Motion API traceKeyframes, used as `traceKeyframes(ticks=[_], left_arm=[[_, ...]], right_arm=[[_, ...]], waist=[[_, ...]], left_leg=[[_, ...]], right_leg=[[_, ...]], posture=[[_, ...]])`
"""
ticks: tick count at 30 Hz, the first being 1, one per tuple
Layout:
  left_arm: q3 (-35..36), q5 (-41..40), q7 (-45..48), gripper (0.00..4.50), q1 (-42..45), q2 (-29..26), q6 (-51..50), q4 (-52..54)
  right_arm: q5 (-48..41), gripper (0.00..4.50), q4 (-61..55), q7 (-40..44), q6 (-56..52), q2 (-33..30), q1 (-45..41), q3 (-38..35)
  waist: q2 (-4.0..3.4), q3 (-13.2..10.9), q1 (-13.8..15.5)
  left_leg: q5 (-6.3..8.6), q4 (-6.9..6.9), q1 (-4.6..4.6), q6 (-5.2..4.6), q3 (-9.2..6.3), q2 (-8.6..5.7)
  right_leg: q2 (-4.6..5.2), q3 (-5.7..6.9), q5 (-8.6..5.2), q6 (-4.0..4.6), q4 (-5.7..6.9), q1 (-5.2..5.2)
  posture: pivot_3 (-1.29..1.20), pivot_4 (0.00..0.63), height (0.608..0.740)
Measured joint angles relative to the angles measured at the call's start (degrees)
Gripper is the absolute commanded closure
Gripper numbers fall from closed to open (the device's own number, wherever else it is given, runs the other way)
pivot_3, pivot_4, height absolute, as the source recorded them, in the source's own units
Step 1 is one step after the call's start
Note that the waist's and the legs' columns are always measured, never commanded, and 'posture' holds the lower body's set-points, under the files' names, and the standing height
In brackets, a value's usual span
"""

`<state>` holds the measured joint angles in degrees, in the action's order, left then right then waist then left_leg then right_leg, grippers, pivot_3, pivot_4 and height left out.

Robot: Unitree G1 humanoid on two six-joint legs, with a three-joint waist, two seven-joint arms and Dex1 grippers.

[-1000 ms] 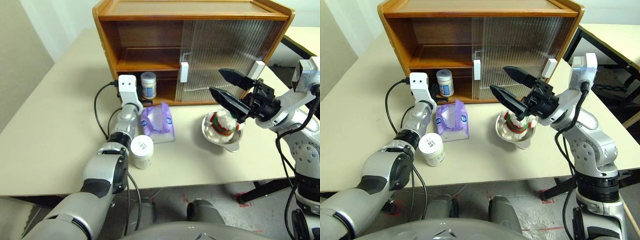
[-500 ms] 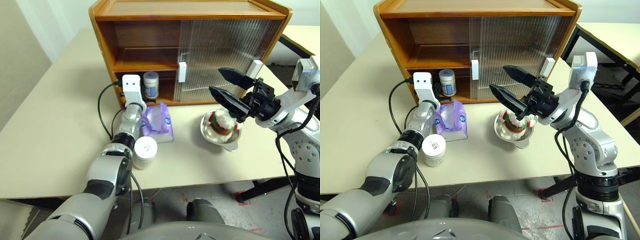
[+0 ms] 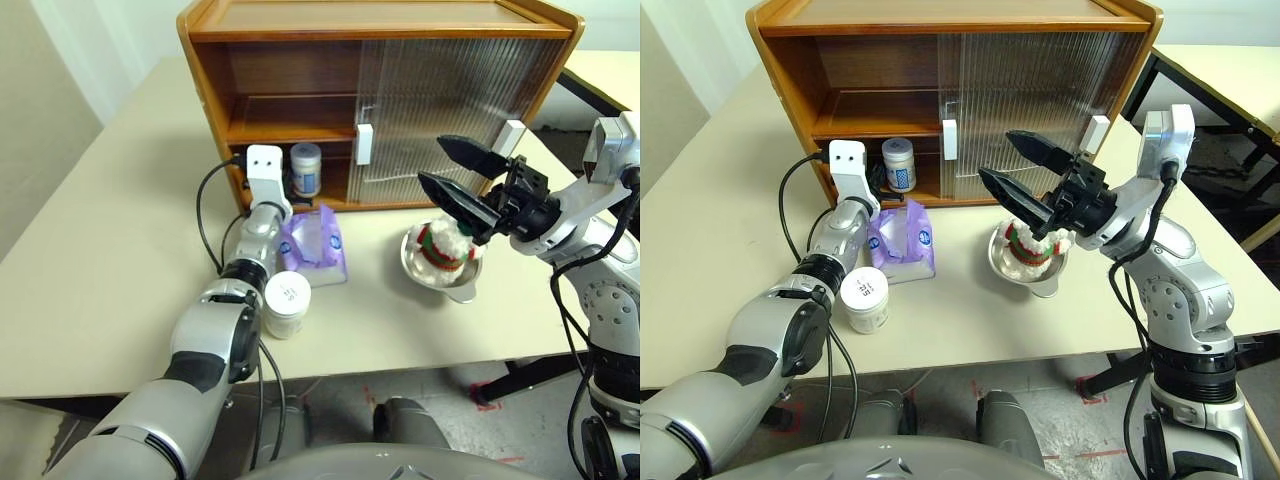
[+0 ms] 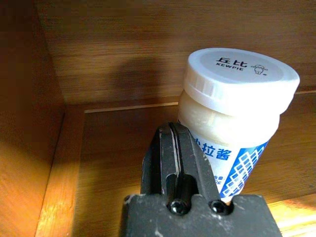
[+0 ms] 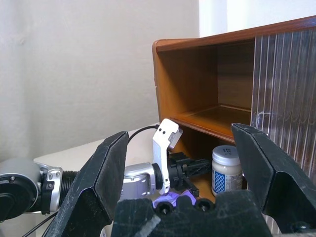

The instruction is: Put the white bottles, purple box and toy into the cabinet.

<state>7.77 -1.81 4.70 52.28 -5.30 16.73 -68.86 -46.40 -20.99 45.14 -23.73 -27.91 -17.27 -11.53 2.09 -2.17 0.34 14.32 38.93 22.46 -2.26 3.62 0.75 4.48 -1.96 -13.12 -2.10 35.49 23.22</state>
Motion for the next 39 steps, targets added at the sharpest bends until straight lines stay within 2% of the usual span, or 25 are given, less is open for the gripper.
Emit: traceKeyframes(ticks=[16, 25, 37, 39], left_arm=[[-0.06, 0.07, 3.35, 4.47, 0.65, 0.00, -0.69, -1.89], [0.31, -0.03, 1.39, 4.47, 0.55, -0.79, 1.04, -1.60], [1.19, -0.95, 0.85, 4.47, -4.56, -1.61, 2.38, 5.41], [1.23, -1.38, 1.10, 3.86, -5.07, -1.61, 2.36, 7.61]], right_arm=[[-0.07, 0.00, -0.05, -0.02, -0.05, 0.00, 0.00, 0.00], [-0.07, 0.00, -0.04, 0.05, -0.05, 0.02, -0.04, 0.07], [-0.06, 0.00, 0.75, 0.98, -0.05, 0.40, -0.74, 1.48], [-0.05, 0.00, 0.84, 1.05, -0.05, 0.52, -1.00, 1.56]], waist=[[0.00, 0.00, -0.98], [0.00, 0.00, -0.89], [0.01, 0.00, -0.76], [0.01, 0.00, -0.74]], left_leg=[[0.00, 0.00, -0.01, 0.00, -0.03, 0.00], [0.00, 0.00, -0.01, 0.00, -0.07, 0.04], [0.00, -0.01, -0.03, 0.00, -0.05, 0.06], [0.00, -0.02, -0.03, 0.00, -0.05, 0.07]], right_leg=[[0.00, 0.00, 0.00, 0.00, 0.01, 0.00], [0.01, -0.02, 0.01, 0.01, 0.01, 0.00], [0.03, -0.03, 0.03, 0.03, 0.03, 0.00], [0.03, -0.03, 0.03, 0.04, 0.03, 0.00]], posture=[[-0.04, 0.000, 0.740], [-0.01, 0.000, 0.740], [0.01, 0.000, 0.740], [0.01, 0.000, 0.740]])
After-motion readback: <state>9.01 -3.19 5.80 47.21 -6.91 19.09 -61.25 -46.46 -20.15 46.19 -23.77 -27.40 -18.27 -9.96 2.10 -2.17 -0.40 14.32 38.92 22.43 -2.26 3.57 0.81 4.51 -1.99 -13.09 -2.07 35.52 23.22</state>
